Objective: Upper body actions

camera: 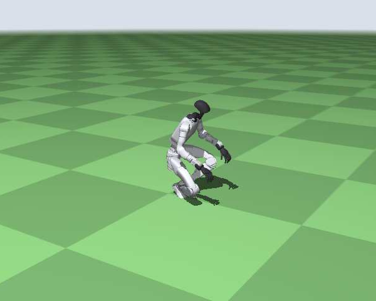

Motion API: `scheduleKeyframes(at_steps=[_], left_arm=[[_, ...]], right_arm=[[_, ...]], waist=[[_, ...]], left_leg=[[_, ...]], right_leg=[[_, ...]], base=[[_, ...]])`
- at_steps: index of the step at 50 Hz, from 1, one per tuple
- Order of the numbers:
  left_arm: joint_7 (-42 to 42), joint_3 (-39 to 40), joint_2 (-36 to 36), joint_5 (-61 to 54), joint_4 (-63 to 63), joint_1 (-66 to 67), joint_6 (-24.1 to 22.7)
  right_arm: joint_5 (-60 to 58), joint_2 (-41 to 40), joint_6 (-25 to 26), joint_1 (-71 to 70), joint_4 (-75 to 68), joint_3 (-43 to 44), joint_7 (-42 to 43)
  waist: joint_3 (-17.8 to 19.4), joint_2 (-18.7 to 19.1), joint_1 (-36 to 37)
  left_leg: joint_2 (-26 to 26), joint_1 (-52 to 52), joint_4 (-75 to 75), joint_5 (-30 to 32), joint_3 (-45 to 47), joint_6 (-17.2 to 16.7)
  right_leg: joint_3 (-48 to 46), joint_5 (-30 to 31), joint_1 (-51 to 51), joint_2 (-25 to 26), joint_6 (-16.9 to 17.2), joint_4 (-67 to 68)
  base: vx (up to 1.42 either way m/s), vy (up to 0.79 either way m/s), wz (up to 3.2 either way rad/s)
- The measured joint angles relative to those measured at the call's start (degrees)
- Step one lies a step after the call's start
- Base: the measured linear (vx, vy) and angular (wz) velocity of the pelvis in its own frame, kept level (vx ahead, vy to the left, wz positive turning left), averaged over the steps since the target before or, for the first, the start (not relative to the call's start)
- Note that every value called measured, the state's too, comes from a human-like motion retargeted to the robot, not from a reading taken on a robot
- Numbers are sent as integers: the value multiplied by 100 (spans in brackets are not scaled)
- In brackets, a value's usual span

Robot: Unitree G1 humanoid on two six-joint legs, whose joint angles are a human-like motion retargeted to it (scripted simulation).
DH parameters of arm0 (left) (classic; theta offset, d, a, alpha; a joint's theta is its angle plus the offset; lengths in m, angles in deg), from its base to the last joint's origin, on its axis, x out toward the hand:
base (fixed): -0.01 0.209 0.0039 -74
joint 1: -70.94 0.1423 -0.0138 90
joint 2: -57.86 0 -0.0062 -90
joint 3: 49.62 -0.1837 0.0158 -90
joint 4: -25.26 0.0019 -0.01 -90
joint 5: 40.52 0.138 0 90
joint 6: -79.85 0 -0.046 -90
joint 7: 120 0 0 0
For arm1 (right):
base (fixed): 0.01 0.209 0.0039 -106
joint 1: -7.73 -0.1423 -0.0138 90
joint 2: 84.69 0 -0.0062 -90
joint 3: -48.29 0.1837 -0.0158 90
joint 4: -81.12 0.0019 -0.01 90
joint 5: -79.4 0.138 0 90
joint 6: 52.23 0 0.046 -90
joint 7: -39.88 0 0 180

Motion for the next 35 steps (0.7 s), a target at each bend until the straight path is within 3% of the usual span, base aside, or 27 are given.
scheduleKeyframes(at_steps=[8,13,23,30,35], left_arm=[[349,247,217,348,136,90,688],[482,273,329,52,254,75,659],[631,197,354,163,397,61,558],[1662,129,548,-33,1054,162,632],[3828,-45,877,-435,2233,180,654]], right_arm=[[-286,-186,744,178,-149,-49,360],[211,-305,856,388,-222,22,682],[341,-240,764,370,-553,-80,589],[778,-193,781,525,-722,-254,1307],[1385,-250,291,653,-1165,-327,2507]], waist=[[-97,4,161],[-157,10,234],[-303,-62,252],[-666,36,352],[-1173,141,355]], left_leg=[[233,-28,-13,264,8,238],[254,-32,-77,294,19,302],[204,-34,-201,44,-73,38],[106,-55,-804,-145,-229,147],[-125,-23,-1791,32,-575,123]], right_leg=[[-245,83,333,61,10,111],[-343,111,429,61,13,148],[-498,173,370,96,14,66],[-859,633,135,561,89,-747],[-875,1108,-125,866,359,-1801]], base=[[-1,-7,11],[-1,-5,25],[-1,-1,5],[1,-2,-27],[2,0,-14]])
